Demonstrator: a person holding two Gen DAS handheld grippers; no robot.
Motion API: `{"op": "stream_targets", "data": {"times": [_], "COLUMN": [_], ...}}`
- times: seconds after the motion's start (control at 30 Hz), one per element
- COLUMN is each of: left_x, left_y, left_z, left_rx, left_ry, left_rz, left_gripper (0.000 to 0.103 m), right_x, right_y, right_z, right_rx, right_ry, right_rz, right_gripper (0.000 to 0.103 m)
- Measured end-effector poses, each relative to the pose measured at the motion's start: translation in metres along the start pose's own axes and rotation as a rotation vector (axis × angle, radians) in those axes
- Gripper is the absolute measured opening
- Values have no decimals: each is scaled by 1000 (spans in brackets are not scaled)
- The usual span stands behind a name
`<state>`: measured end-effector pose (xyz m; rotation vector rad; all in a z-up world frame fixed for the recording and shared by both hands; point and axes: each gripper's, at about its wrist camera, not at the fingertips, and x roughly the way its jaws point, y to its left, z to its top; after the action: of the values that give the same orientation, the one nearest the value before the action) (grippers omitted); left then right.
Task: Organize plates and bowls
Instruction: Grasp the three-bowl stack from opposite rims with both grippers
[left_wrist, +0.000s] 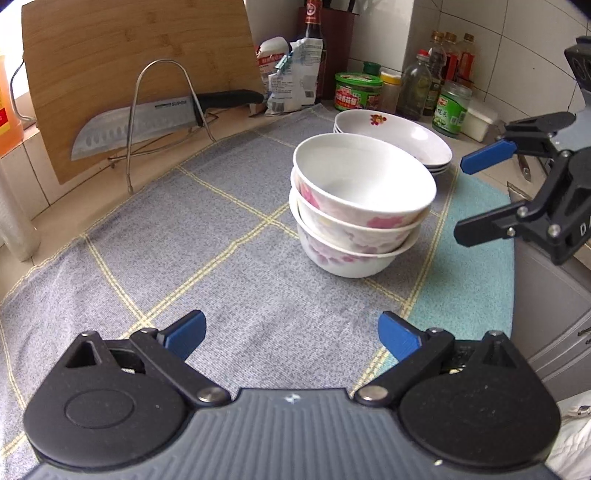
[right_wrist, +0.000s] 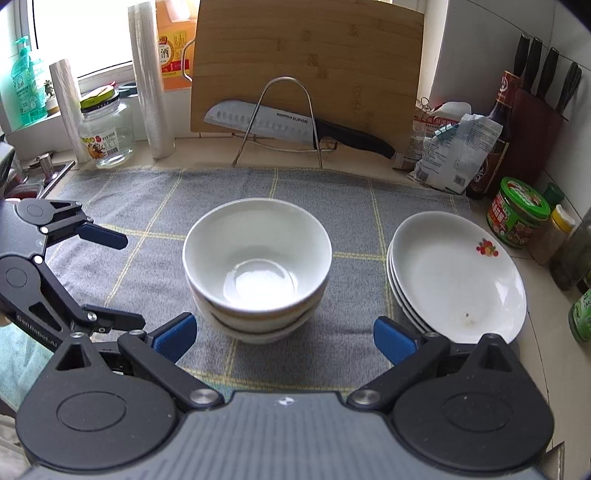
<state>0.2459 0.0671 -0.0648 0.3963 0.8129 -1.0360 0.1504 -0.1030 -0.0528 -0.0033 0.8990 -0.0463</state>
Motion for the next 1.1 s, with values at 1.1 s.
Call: {"op": "stream_targets", "data": {"times": [1.1], "left_x": [53], "left_y": [-74], "left_z": [15], "left_rx": [-83], "left_ry": [159], "left_rz": [246], "left_gripper": [100], "right_x": [93], "right_y": [-46], "right_z": [-1], "right_rx": [-505], "right_ry": [35], "right_rz": [380], "right_gripper": [103]}}
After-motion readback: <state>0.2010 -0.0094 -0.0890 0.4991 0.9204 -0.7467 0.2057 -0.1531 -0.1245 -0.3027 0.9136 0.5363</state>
